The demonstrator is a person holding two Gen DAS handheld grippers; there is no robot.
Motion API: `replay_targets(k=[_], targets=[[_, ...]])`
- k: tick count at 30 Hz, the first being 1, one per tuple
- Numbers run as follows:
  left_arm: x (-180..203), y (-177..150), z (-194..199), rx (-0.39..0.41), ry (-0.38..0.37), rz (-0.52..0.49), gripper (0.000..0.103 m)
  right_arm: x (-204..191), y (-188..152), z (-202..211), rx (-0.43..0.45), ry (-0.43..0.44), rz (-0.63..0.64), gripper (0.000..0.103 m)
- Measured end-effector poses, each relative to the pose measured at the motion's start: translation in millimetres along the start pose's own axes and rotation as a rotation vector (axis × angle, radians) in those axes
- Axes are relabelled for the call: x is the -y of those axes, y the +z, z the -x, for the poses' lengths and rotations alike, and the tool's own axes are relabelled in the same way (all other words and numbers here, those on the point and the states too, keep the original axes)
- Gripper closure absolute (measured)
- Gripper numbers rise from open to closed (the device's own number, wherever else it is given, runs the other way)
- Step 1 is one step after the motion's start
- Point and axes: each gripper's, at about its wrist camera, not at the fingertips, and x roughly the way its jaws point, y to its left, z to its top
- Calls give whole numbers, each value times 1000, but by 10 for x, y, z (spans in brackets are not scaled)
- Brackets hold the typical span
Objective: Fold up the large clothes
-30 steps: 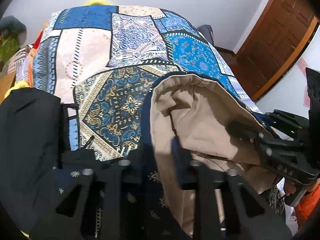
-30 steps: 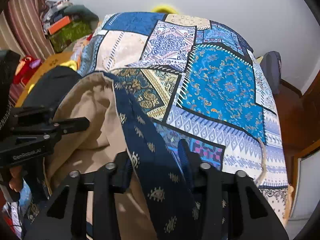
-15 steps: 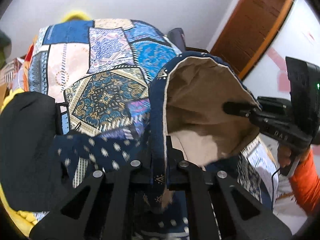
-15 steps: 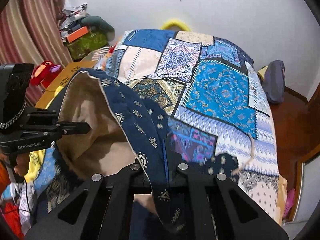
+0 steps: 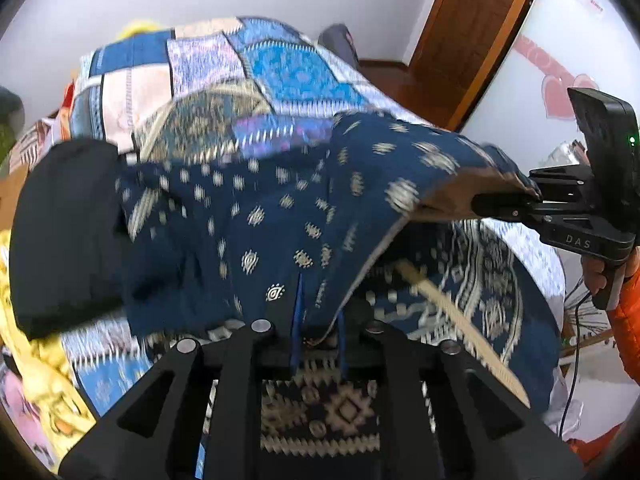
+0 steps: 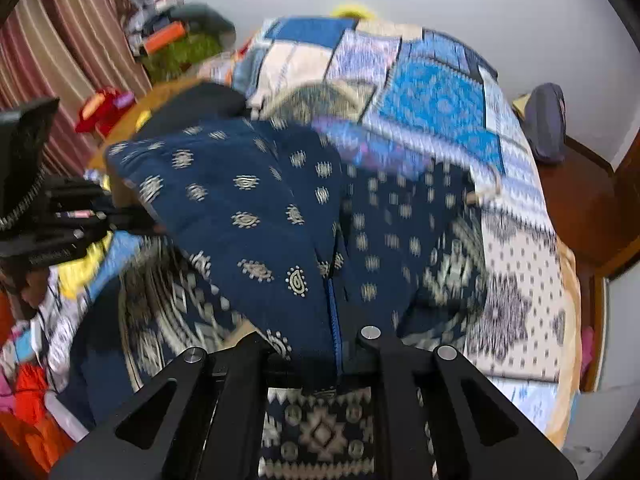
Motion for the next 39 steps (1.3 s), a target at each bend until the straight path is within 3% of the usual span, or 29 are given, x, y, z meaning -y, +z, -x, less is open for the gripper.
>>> replay_targets(k=[4,8,15,19,24,32,39], targets=[[86,-131,72,-9,16,-19,80,-72,-78,77,-15,-31,15,88],[220,-162,331,53,29,-56,70,-109,-66,309,36,-30,20,82],[290,100,740,192,27,-60,62,-194,88,759,179,-10,27,78],[241,288,749,234,34,-31,57,-180,237,755,216,-24,6,64],[200,372,319,160,39,-14,54,-128,313,283,127,2,-46,61],[153,6,-574,-25,124,-22,54,-43,-20,-656,-111,-16,-76,61],[209,-151,-651,-4,168,-64,53,71,-94,-586,-94,13,-117,61]])
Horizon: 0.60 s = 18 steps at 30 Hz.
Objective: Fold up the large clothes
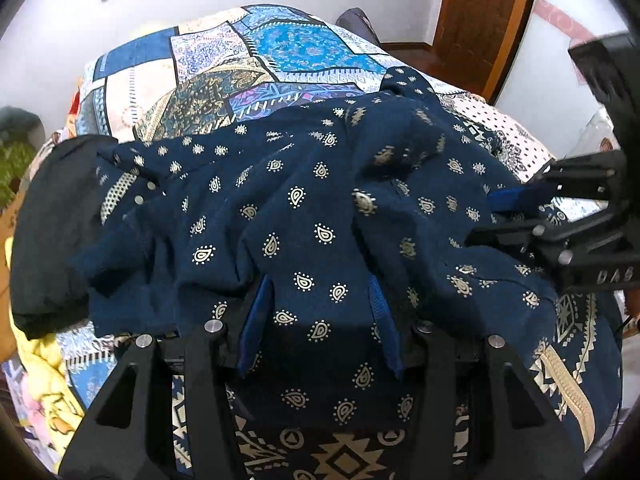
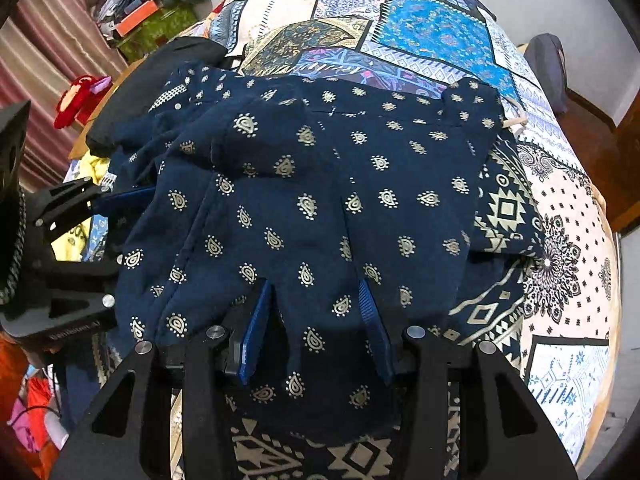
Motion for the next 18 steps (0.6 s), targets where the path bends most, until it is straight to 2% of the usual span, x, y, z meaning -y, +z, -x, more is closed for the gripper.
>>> replay_targets(k=[3,7,9,13,14,17,18], targets=[[-54,36,115,15,-10,22,53,15,25,135,35,-9,-5,61],[-277,101,369,79,-23,106,52,79,74,389,110,-25,-10,61],[-412,116,508,119,-3,150,44,125,118,508,148,-30,-22,61],[-811,98,803,216,50,265,33,279,171,678,215,-34,-71,61],[-904,91,833,229,60,289,30,330,182,701,228,-44,-83,61],[-1253,14,861,255,116,398,12,478,204,708,246,-65,-124,56],[-1345,-21,847,256,138,435,12,548,207,699,249,-70,-142,56]])
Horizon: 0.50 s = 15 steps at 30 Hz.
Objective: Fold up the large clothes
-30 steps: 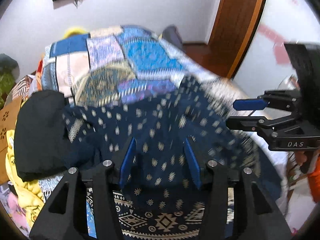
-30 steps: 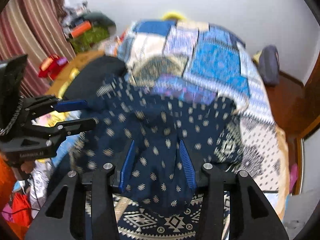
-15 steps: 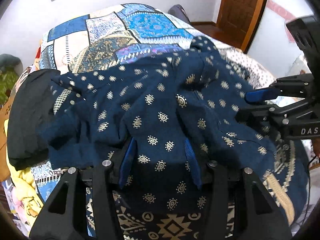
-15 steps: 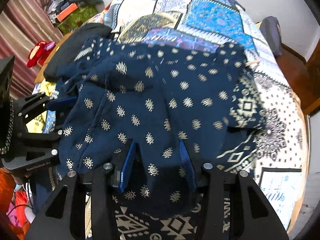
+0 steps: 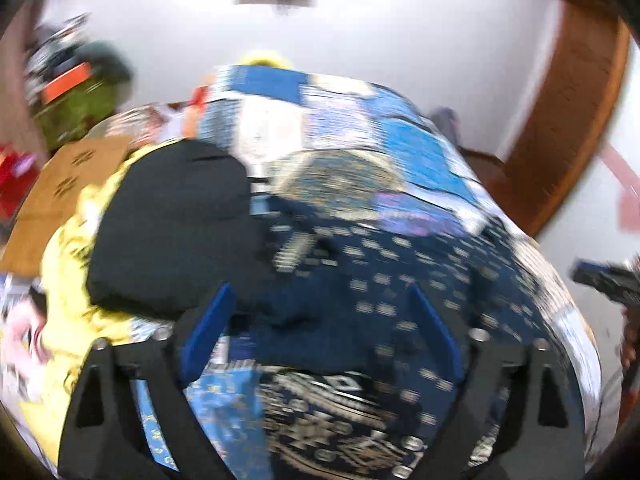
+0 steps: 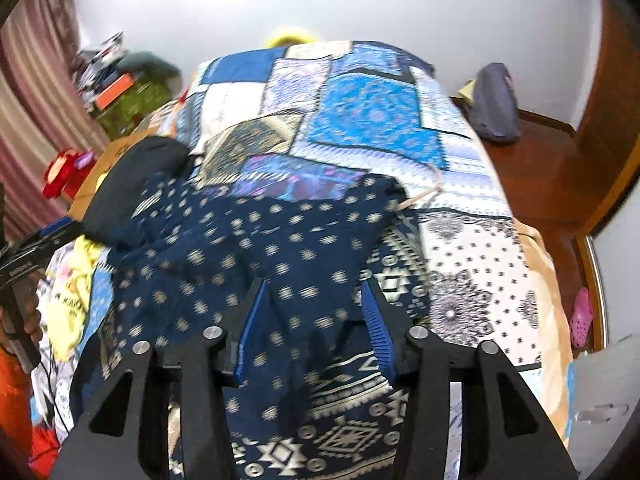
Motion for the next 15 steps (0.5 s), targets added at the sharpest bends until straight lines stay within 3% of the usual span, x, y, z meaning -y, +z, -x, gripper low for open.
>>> replay_targets(k=[2,8,15], targets=[[-189,-25,-89,-24,15,63,12,119,8,-51,-4,-23,-33,55],[-593,-262,-598,-201,-118,267,12,489,-48,-394,-82,-58,-135,55],[-645,-465,-1100,-324,-234,382,12,870,-133,-855,-178,-17,-274,55]])
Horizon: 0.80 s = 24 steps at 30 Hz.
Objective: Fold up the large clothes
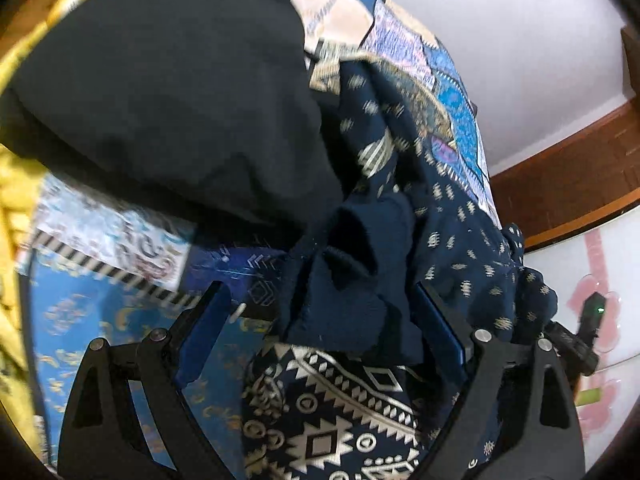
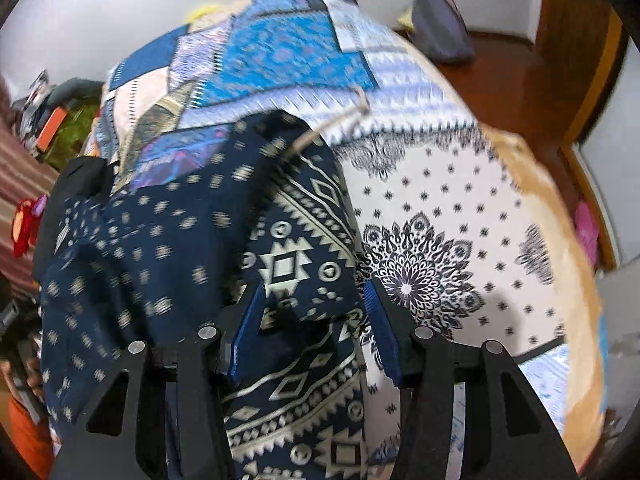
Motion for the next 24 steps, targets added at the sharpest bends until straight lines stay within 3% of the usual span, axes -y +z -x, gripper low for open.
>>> replay_targets(k=[4,8,10,11,15,19,24], targets=[[10,30,-243,-53,0,4,12,70,72,-192,-29,62,-51,55],[140,51,-315,-56,8,-64,14,45,126,-332,-30,93,-61,52],[206,63,-297,-50,-8,-78,31,15,131,-376,-32,110,-52,55],[238,61,-283,-56,-25,-85,49,-18,126,-370,-28,105,-29,59],[379,52,-210,-56,-36,-107,72,-113,90,-193,15,117,53,81],[510,34,-88,-46,26,-102,83,-150,85,92,91,150,75,87],[1177,111,263,99,101,-285,85,-376,184,383,174,154,137,89]])
